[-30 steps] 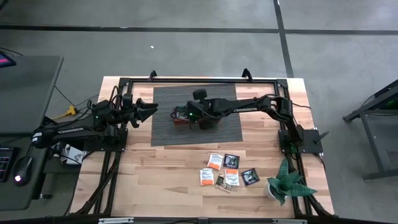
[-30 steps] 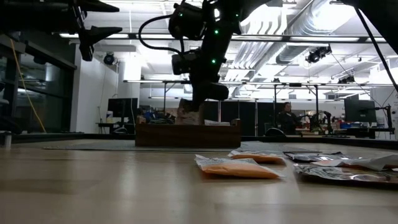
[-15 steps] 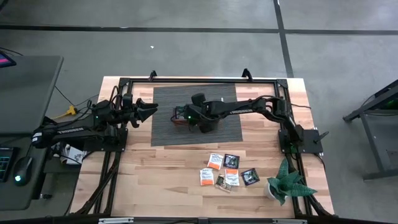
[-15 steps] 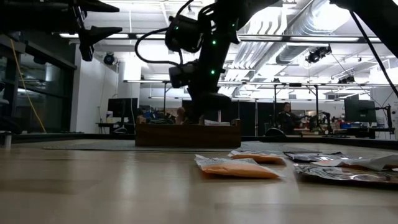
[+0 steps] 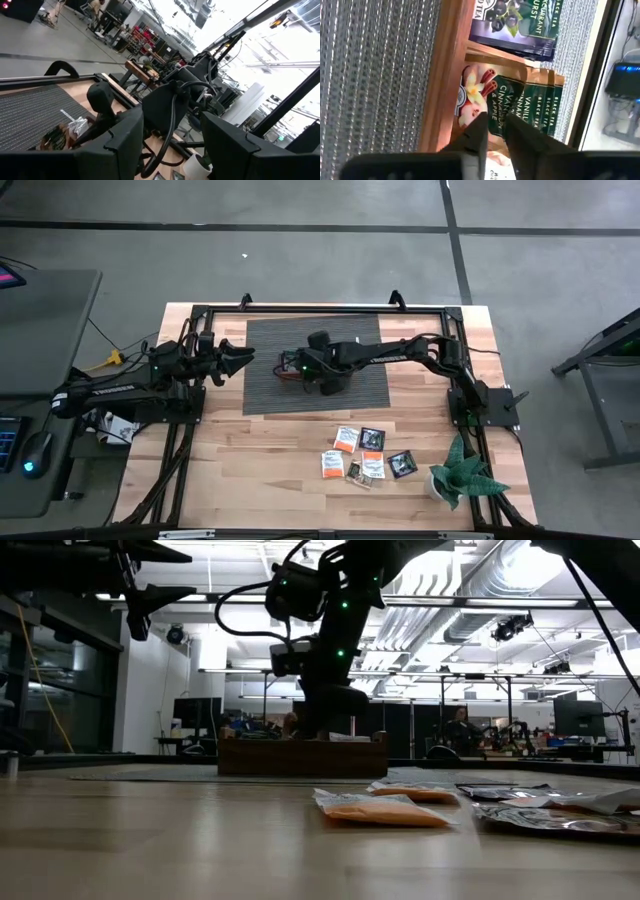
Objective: Pick & Place Tea
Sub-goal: Put the brown tea bag into the middle section of the wooden organizer, then put the violet tea bag into the left section of the wooden organizer
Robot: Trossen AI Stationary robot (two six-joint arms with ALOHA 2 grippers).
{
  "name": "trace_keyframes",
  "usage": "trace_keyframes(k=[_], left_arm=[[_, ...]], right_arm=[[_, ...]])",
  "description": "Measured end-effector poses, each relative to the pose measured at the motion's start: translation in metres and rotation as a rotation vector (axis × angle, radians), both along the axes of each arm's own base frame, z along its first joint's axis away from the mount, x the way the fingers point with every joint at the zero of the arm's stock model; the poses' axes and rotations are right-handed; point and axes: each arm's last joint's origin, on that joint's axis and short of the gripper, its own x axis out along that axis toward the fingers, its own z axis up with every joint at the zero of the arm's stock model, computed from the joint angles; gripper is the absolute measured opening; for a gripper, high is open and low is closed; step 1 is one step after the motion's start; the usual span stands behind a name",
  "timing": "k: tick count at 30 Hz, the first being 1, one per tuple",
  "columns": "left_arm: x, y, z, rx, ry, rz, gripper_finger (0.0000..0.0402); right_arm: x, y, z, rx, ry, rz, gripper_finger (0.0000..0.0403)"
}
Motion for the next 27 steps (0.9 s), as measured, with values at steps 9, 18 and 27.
trace_keyframes(k=[9, 18, 27], left_arm=[[0.000, 0.000, 0.000, 0.003, 0.001, -0.017, 0.0197], [0.000, -0.001, -0.001, 0.001, 0.009, -0.021, 0.0197], [0.001, 0.000, -0.005, -0.011, 0.055, -0.021, 0.0197]], right_arm=[[-0.003, -0.002, -0.001, 0.019, -0.003, -0.059, 0.0154], [-0.011, 0.001, 0.023, 0.020, -0.061, -0.132, 0.0168], [-0.053, 0.008, 0.083, 0.204, -0.185, -0.464, 0.0168]])
